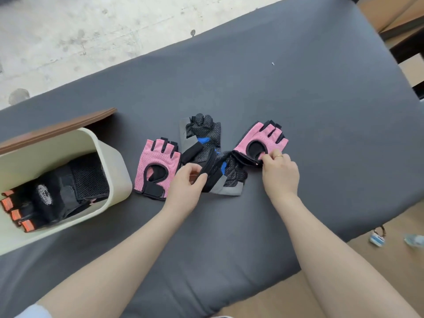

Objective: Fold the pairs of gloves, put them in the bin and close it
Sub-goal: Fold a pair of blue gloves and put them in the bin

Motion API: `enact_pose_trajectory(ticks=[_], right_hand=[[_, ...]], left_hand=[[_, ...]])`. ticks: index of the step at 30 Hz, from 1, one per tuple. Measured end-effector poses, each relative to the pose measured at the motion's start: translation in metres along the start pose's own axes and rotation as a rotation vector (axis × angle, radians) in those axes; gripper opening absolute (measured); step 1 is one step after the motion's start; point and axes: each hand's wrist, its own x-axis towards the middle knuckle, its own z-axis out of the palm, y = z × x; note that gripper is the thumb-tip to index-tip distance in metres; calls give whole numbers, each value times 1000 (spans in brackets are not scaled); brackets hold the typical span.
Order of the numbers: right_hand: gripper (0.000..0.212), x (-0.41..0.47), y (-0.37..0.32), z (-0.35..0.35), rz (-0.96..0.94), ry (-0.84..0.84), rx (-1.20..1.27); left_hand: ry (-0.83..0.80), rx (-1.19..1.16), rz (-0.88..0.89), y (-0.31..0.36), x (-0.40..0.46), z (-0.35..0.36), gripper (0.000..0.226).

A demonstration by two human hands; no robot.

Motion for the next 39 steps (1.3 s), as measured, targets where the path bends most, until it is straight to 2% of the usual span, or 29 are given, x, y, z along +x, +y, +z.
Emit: enact_pose_trajectory(ticks=[1, 3, 4, 6, 8, 9, 11, 13, 16, 20, 22, 24, 26, 28, 30, 31, 33, 35, 37, 39], right_hand=[[38, -4, -4, 1, 30, -78, 48], [56, -16, -16, -5, 130, -220, 301], [61, -22, -26, -13, 175, -198, 481], [60, -34, -47, -35, 172, -120, 899], [48, -45, -66, -57, 72, -257, 1205], [42, -50, -74, -66, 11, -367, 1271], [27, -59, -86, -80, -103, -517, 1272], [16, -67, -96, -87, -141, -566, 1251], [15, -81, -110, -95, -111, -627, 1329], [17, -101, -123, -104, -10, -702, 1399], [19, -111, -128, -108, 30, -720, 1409], [21, -122, -134, -109, 74, -680, 1430], [18, -134, -140, -109, 125, -623, 1434], [12, -144, -145, -108, 176, -539, 1430], [13, -152, -151, -105, 221, -387, 1435], [14, -156, -154, -104, 229, -302, 1407], [14, -166, -161, -104, 176, -155, 1279], [16, -175, -169, -99, 15, -58, 1101], [14, -186, -176, -89, -137, -32, 972], [8, -194, -179, -81, -240, -43, 897]], left_hand=[[-28, -22, 11, 0, -6, -8, 9], [-61, -47, 39, 2, -20, -26, 18], [-67, -45, 60, 3, -27, -34, 20], [-71, -11, 104, 7, -40, -49, 22], [-102, -23, 128, 11, -54, -62, 23], [-121, -57, 125, 11, -60, -68, 24], [-157, -132, 104, 8, -72, -80, 24], [-160, -195, 78, 2, -82, -90, 23], [-157, -275, 26, -10, -98, -105, 22], [-204, -251, -28, -29, -117, -121, 20], [-238, -283, -21, -35, -126, -125, 27], [-252, -332, -7, -39, -135, -128, 37], [-195, -330, 15, -43, -141, -130, 44], [1, -214, 13, -51, -143, -132, 40], [172, -91, -9, -58, -146, -132, 28], [171, -88, -6, -60, -148, -130, 21], [38, -157, 2, -61, -153, -122, 12], [-125, -301, -30, -55, -158, -112, 15], [-206, -525, -114, -49, -157, -105, 24], [-186, -665, -185, -47, -152, -103, 27]])
